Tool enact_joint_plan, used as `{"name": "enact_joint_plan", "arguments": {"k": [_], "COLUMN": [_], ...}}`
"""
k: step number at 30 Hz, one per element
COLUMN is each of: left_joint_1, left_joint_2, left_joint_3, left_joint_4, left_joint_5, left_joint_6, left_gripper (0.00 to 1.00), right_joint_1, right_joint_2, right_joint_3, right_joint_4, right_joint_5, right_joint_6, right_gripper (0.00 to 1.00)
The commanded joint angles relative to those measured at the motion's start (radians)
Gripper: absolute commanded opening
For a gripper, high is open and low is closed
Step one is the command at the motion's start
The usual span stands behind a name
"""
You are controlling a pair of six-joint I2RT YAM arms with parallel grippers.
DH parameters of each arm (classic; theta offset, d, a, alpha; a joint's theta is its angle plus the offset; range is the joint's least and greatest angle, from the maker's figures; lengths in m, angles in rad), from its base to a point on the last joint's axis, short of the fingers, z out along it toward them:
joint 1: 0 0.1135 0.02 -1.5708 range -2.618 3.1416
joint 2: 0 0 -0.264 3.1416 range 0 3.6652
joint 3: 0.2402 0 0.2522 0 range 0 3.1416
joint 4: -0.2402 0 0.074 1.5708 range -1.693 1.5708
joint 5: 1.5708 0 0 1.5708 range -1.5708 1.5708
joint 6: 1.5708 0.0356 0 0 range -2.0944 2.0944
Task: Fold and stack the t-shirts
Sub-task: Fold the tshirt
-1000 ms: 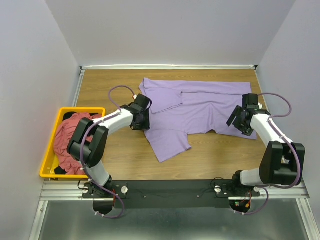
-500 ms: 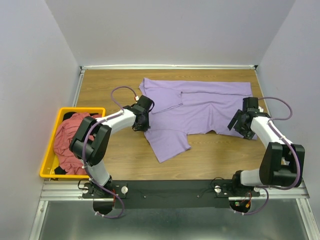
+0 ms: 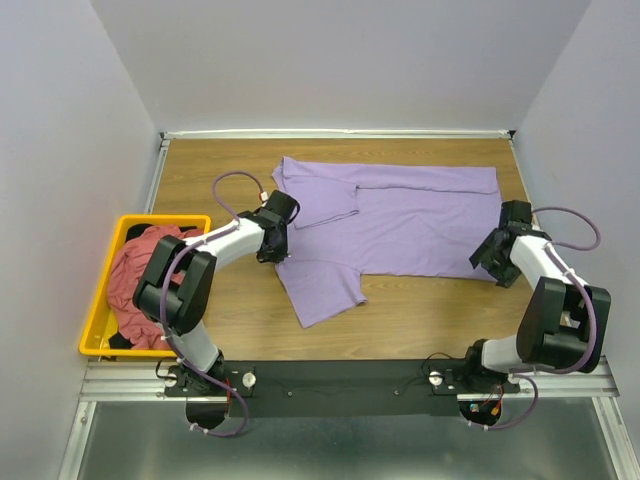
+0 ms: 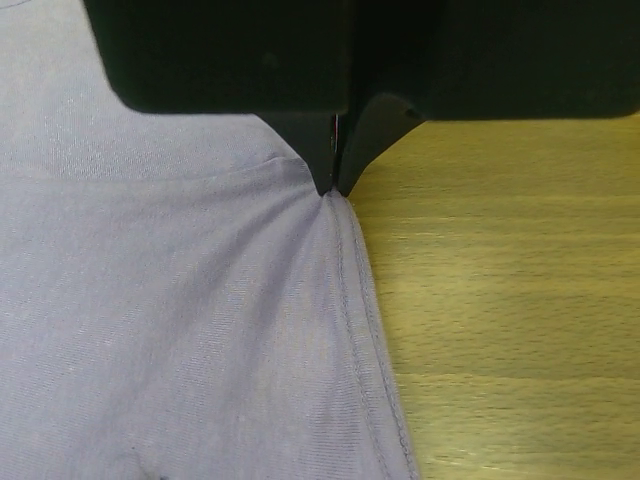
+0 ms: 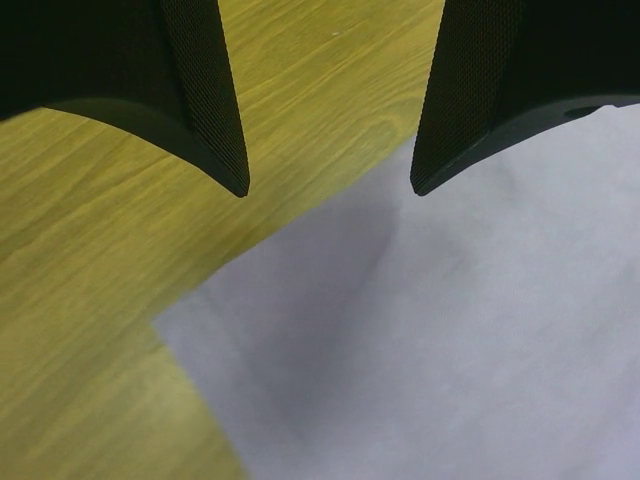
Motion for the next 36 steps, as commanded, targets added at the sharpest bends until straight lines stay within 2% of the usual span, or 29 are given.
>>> {"name": "enact_joint_plan", "arguments": {"k": [1,8,25,36], "left_joint_1": [0.020,0.029,0.031,0.033], "left_joint_2": [-0.047,-0.067,-0.063,-0.026], "left_joint_3": [-0.021,-0.035,-0.003,0.042], "left_joint_4": [-0.016,0.017,0.002,-0.028], "left_joint_5": [-0.040,0.012,0.055,0.069], "left_joint_6": [0.031,0.052,0.058,0.066], "left_gripper": [0.00,0.00,0.00,0.00], "right_joint_1": [-0.079,-0.159,-0.211,-0.233], "right_joint_2": [0.005,0.027,0.122,0.176], "right_joint_3": [-0.036,-0.022,0.017,-0.030], "right_joint_4": [0.020,0.059,0.090,0.118], "right_joint_5": [0.006,-0.071,-0.037,-0.037], "right_joint_6": [0.035,0.063,0.081,0.098], "right_gripper": [0.72,0.71,0.63,0.54]}}
